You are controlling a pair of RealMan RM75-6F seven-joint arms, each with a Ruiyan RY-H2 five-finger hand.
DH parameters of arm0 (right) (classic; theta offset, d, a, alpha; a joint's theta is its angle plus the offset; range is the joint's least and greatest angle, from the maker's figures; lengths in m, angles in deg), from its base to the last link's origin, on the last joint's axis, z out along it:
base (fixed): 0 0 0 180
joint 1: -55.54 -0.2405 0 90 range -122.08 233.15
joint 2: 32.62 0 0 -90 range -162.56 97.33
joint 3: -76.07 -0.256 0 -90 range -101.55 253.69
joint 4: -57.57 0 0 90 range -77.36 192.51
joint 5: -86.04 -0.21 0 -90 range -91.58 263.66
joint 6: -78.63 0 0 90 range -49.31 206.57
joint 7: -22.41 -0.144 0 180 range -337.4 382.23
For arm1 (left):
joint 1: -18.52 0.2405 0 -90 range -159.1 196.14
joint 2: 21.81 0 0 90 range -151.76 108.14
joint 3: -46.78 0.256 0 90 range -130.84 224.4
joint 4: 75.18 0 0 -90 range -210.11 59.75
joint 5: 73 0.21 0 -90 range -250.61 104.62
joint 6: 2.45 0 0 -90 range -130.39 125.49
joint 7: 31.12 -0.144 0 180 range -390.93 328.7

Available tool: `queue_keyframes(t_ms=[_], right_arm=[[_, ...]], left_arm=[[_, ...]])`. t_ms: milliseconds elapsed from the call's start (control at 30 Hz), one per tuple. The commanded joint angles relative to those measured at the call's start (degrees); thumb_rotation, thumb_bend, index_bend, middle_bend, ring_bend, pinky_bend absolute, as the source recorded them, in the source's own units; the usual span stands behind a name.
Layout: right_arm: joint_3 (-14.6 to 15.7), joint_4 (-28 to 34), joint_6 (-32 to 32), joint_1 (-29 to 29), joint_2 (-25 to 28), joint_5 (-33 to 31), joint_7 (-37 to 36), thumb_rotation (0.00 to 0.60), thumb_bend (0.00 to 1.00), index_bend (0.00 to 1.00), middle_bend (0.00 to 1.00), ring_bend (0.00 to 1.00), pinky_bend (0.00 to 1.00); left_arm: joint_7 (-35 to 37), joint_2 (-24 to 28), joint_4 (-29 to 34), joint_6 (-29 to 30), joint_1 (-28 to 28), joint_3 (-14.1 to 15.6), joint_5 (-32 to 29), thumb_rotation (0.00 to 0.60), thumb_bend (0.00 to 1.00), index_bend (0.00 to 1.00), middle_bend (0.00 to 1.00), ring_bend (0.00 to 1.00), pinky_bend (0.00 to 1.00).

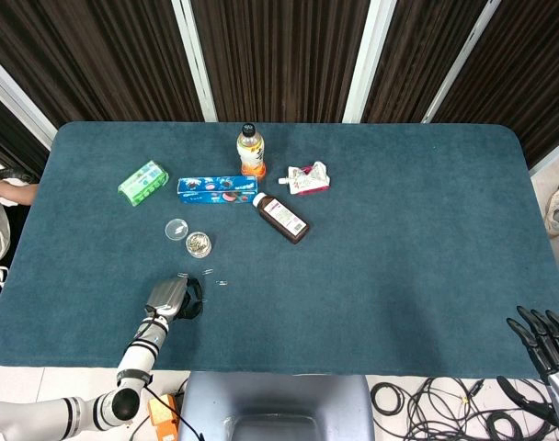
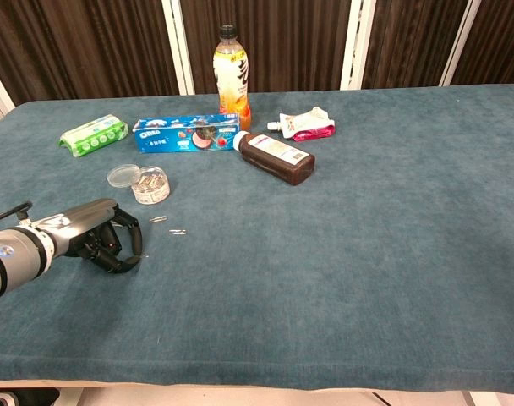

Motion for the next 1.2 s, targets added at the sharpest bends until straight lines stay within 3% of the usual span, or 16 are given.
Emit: queue_keyframes(t_ms=[33,400,633,1200], right_arm=[[-0.01,0.01,-0.01,0.01,-0.01,0.00,0.04,0.600,0.18,0.00,0.00,0.00,0.00],[-0.18,0.23,0.07,0.06,-0.13,-0.20,0.43,0.600,0.18,0.00,0.00,0.00,0.00],[-0.48,0.25,-0.09,0.19,-0.28,-0.61,0.65,0.600,0.18,0.00,0.00,0.00,0.00],[-0.47,0.32,0.17,0.09,-0.18,-0.57,0.46,0.600,0.18,0.00,0.00,0.00,0.00]], left_arm=[[-0.14,0.12,0.19,0.06,-0.05,0.05,-0.12,0.600,0.37,0.61,1.00,1.00,1.00],[0.23,0.65,1.06,0.80,0.25,0.36,0.63,0.600,0.44,0.70,1.00,1.00,1.00],[1.49,1.00,1.11,-0.07,0.36,0.38,1.18,0.600,0.54,0.73,1.00,1.00,1.00],[3.26,3.89,4.08,2.35,1.75,0.12,3.91,0.600,0.54,0.75,1.00,1.00,1.00]])
